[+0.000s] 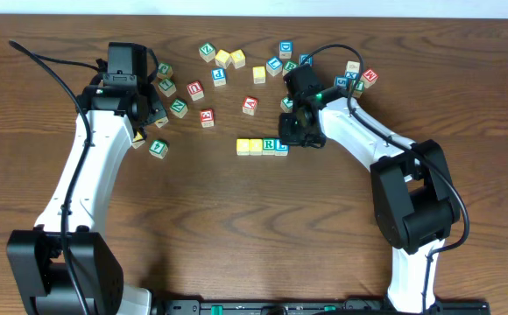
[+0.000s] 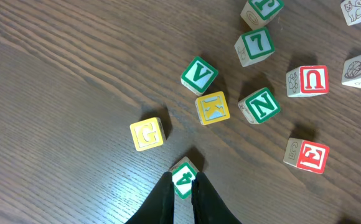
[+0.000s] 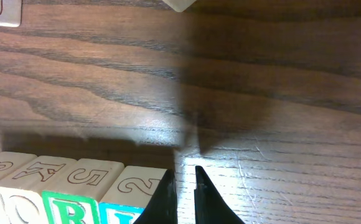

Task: Spell out CORL
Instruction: 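Lift the right gripper up and back away from the CORL row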

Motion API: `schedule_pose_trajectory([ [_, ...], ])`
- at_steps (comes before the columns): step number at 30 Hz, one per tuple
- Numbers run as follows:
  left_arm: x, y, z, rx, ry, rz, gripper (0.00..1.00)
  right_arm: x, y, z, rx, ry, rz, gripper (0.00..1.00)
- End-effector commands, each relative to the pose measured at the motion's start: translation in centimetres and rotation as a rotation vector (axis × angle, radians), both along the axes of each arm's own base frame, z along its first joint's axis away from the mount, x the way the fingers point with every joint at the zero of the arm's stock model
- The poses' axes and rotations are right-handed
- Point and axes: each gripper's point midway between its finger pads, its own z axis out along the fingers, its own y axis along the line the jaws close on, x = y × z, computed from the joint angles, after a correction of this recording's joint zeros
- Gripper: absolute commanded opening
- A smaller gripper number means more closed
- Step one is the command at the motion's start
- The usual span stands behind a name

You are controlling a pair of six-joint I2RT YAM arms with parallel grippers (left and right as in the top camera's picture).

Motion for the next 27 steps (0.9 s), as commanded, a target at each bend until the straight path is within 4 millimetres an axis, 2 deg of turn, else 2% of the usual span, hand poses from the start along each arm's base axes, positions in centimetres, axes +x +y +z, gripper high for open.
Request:
schedule_pose_trajectory([
  [1,0.1,0.3,0.3,0.009,-0.007,0.012,0.12,-0.2,0.1,-0.2,-0.004,0.005,-0.003,0.06],
  [9,0.1,0.3,0.3,0.009,-0.007,0.012,0.12,0.3,-0.2,-0.1,0.0,-0.005,-0.012,0.06],
  [13,0.1,0.3,0.3,0.01,-0.008,0.012,0.12,0.9,-1.0,0.7,0.003,-0.013,-0.016,0.04],
  [17,0.1,0.3,0.6,0.016,-0.012,-0.003,0.12,1.6,-2.1,2.7,0.008,-0.043,-0.021,0.04],
  [20,-0.2,0.2,1.4,0.023,-0.023,-0.031,0.12,1.9,-3.0,5.5,0.019,-0.091,-0.019,0.07],
  [24,-0.8,0.1,2.4,0.02,-0.035,-0.037,0.12,1.6,-3.4,8.3,0.025,-0.141,0.009,0.11],
  [27,-1.3,-0.2,2.5,0.003,-0.025,-0.051,0.12,1.1,-3.6,9.7,0.031,-0.155,0.009,0.13],
])
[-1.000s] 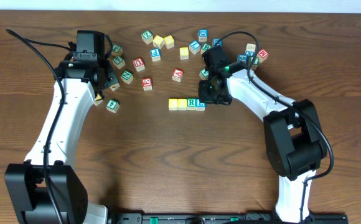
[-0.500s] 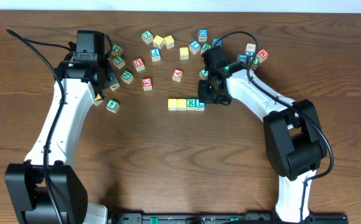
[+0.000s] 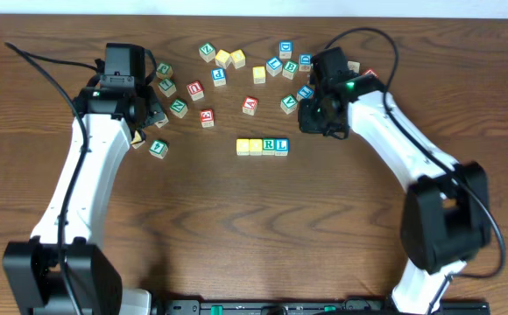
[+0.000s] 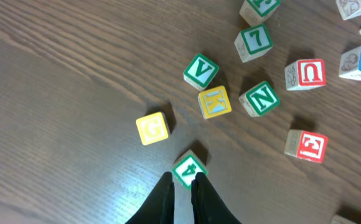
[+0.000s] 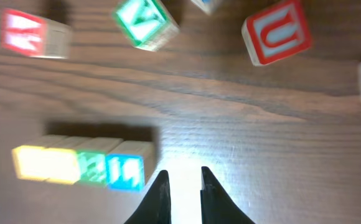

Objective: Spell out CORL

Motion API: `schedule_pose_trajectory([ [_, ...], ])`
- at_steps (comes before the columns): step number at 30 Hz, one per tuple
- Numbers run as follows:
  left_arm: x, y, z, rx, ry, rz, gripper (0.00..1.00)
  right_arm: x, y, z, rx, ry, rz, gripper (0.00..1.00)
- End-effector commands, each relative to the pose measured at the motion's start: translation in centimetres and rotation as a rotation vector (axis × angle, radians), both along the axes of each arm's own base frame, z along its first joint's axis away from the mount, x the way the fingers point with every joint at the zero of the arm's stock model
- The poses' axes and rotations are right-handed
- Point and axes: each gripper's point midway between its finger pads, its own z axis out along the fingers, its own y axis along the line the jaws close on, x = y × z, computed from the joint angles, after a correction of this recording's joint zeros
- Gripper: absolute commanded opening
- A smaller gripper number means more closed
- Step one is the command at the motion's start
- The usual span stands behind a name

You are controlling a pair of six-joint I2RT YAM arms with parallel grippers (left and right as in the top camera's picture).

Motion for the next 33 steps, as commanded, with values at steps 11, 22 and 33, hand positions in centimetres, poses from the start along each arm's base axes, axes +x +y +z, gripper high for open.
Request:
schedule_pose_trajectory([
  [11,-1.1,-2.6,1.0,-0.091,0.019,-0.169,0.12,-0.7,-0.3,4.0,0.006,-0.056,0.04,0.13],
  [22,-2.1,-2.6,4.0,-0.088,-0.056,-0.171,0.72,-1.5,-1.1,7.9,0.02,-0.128,0.052,0.49],
  [33,-3.9,-2.3,8.8,-0.075,-0.188,-0.172,0.9,-4.1,-3.5,12.3,-0.015,-0.182,0.029,0.91],
])
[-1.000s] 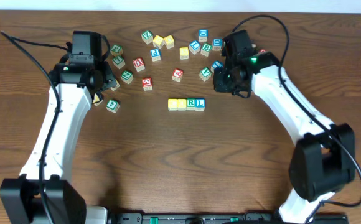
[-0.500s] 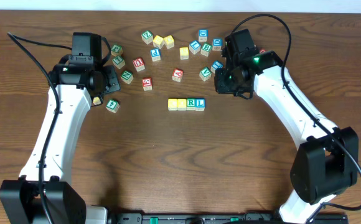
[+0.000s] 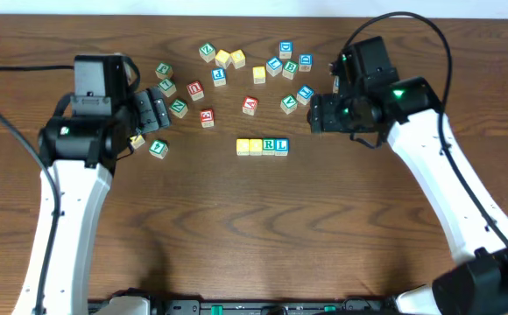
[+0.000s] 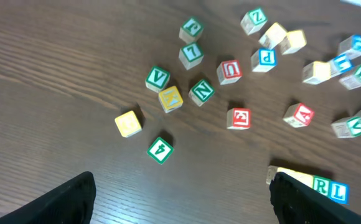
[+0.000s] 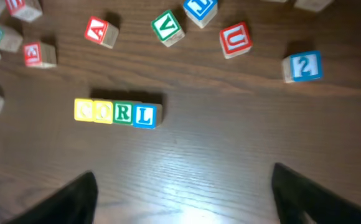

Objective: Spell out CORL

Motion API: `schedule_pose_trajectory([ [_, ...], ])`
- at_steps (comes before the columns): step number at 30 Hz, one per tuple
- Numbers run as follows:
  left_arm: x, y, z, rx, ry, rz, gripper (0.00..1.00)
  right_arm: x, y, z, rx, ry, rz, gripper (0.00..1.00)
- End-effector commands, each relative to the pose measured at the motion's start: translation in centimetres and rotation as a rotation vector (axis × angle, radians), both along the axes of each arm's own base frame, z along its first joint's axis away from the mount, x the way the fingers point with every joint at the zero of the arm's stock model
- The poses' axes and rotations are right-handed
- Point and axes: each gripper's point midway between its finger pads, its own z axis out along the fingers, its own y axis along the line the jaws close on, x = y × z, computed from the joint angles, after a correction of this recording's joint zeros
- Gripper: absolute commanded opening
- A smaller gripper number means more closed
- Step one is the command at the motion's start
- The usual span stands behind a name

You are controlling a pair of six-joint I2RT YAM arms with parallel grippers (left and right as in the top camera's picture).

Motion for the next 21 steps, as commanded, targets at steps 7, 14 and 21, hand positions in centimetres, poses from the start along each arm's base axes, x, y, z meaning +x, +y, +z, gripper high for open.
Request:
schedule_pose_trajectory([
  [7,-0.2,0.2,0.7,0.009,-0.016,0.002,0.9,-1.9,-2.0,4.7,-0.017,-0.105,-0.027,0.99],
  [14,-0.2,0.2,0.7,0.009,-0.015,0.002,0.9,-3.8,-2.8,7.7,0.005,-0.167,-0.032,0.99],
  [21,-0.2,0.2,0.7,0.009,-0.015,0.002,0.91,-4.4,-3.0,8.4,0.009,-0.18,-0.032,0.99],
])
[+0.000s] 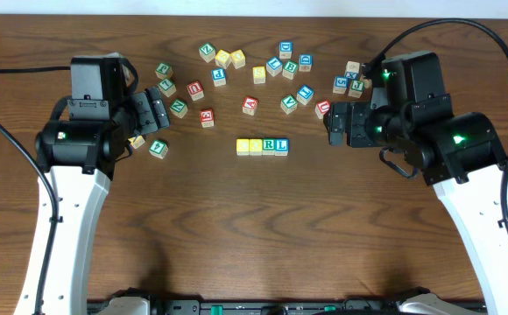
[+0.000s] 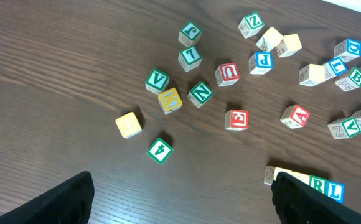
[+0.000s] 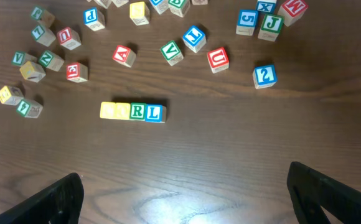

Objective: Spell out CORL

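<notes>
Four blocks stand in one tight row (image 1: 262, 146) at the table's middle: two yellow ones, a green R and a blue L, reading CORL. The right wrist view shows the whole row (image 3: 132, 111). In the left wrist view the row (image 2: 305, 182) is partly hidden behind a finger. My left gripper (image 1: 153, 109) is open wide, high over the left cluster of blocks, its own view (image 2: 183, 205) holding nothing. My right gripper (image 1: 337, 125) is also open wide and empty (image 3: 190, 199), off to the right of the row.
Loose letter blocks lie scattered along the far side of the table. Among them are a green 4 (image 2: 160, 150), a plain yellow block (image 2: 128, 124), a red U (image 3: 218, 59) and a blue 2 (image 3: 264, 76). Dark wooden tabletop (image 1: 254, 227) lies in front of the row.
My right arm has drawn back further to the right and higher, so its view takes in more of the table. The left arm has hardly moved. Both grippers stay open.
At first my right gripper was low, fingers close together, just right of the blue L ending the row; my left was low by the green 4. Then the right stood away from the row. Later both were high and open wide, and now the right is further back.
</notes>
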Motion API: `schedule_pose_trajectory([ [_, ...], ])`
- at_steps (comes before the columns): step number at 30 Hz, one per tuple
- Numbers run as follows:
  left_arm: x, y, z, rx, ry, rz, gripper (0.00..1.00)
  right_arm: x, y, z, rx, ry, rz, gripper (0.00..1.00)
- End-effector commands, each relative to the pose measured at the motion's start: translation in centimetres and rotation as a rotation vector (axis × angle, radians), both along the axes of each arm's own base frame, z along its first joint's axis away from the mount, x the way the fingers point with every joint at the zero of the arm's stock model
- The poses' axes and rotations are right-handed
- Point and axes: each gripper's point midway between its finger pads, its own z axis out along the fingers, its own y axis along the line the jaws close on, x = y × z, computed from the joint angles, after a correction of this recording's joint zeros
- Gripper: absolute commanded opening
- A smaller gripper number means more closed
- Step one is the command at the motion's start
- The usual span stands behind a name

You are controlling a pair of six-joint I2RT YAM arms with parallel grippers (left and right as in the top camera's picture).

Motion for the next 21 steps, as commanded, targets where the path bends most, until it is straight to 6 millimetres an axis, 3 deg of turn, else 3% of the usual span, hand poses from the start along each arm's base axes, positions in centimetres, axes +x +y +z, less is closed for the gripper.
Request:
schedule_pose_trajectory([
  [1,0.1,0.2,0.1,0.01,0.0,0.002,0.91,-0.3,-0.6,0.0,-0.016,0.011,-0.012,0.99],
  [5,0.1,0.2,0.1,0.01,0.0,0.002,0.91,-0.9,-1.4,-0.6,-0.056,0.042,-0.023,0.99],
  [17,0.1,0.2,0.1,0.01,0.0,0.002,0.91,0.6,-3.9,-0.1,-0.172,-0.035,-0.118,0.99],
  [21,0.1,0.2,0.1,0.01,0.0,0.002,0.91,2.0,-4.0,1.5,-0.191,-0.182,-0.084,0.99],
])
